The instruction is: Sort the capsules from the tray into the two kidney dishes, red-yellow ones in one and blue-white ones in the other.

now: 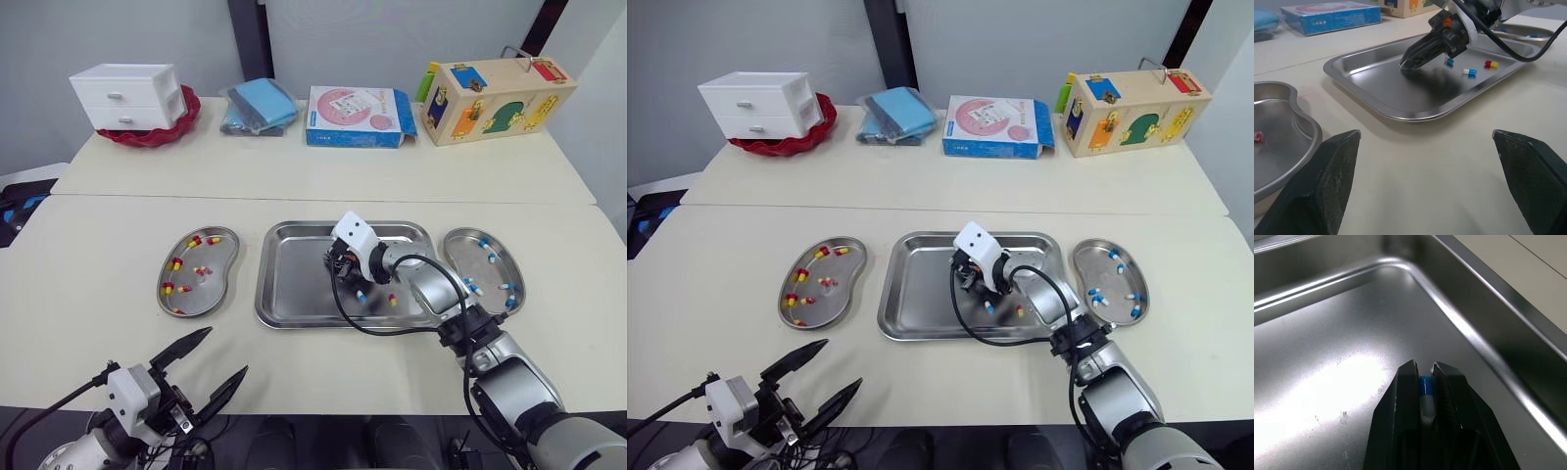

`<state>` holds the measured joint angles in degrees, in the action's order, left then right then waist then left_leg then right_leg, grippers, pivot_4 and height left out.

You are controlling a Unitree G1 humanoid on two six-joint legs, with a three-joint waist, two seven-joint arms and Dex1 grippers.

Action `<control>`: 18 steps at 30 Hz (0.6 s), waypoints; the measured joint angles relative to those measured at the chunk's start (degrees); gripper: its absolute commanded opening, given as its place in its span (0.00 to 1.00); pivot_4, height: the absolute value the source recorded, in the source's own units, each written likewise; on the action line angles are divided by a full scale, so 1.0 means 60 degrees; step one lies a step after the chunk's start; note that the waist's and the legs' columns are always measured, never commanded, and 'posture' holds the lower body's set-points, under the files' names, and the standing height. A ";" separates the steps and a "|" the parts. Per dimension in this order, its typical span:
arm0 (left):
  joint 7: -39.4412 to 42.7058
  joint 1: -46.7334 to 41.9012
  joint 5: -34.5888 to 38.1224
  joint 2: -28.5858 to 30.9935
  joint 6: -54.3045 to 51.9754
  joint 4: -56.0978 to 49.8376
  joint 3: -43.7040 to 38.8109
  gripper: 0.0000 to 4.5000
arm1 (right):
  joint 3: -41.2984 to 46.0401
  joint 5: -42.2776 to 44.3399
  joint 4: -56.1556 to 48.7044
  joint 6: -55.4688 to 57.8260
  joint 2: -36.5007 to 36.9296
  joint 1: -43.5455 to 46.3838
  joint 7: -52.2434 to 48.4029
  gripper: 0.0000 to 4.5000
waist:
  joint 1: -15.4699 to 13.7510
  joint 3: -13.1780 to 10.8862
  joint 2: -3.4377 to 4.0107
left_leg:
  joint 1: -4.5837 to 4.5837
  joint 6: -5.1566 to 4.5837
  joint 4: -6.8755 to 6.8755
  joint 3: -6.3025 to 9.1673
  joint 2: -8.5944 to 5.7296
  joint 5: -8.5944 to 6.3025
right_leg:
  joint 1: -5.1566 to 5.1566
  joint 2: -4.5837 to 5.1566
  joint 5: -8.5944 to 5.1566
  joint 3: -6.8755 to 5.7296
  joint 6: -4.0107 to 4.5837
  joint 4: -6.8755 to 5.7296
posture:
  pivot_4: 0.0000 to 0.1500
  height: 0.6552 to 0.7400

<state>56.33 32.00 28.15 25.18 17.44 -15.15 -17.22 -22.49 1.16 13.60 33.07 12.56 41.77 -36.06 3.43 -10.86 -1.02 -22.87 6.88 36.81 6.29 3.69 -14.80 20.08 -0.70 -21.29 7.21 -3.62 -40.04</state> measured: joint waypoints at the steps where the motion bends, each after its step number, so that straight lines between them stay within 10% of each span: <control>1: -0.0005 -0.0019 0.0001 0.0026 -0.0024 -0.0005 0.0000 1.00 | -0.0001 -0.0013 -0.0012 0.0001 0.0003 -0.0005 -0.0006 0.14 | 0.0000 0.0000 0.0000 | 0.0000 0.0000 0.0000 0.0000 0.0000 0.0000 | 0.0000 0.0000 0.0000 -0.0001 0.0000 0.0000 | 1.00 1.00; 18: -0.0121 -0.0038 0.0083 0.0249 -0.0440 -0.0300 0.0001 1.00 | -0.0002 -0.0062 -0.0573 0.0575 0.0125 -0.0169 -0.0195 0.30 | 0.0000 -0.0001 0.0001 | -0.0001 0.0000 -0.0001 0.0000 0.0000 0.0000 | 0.0001 0.0000 0.0000 0.0000 0.0000 0.0001 | 1.00 1.00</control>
<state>55.61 31.78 28.65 26.68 14.80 -16.95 -17.22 -22.50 0.78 10.17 36.52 13.31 40.75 -37.23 3.42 -10.87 -1.01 -22.87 6.89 36.80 6.29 3.69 -14.80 20.08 -0.70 -21.30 7.21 -3.63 -40.03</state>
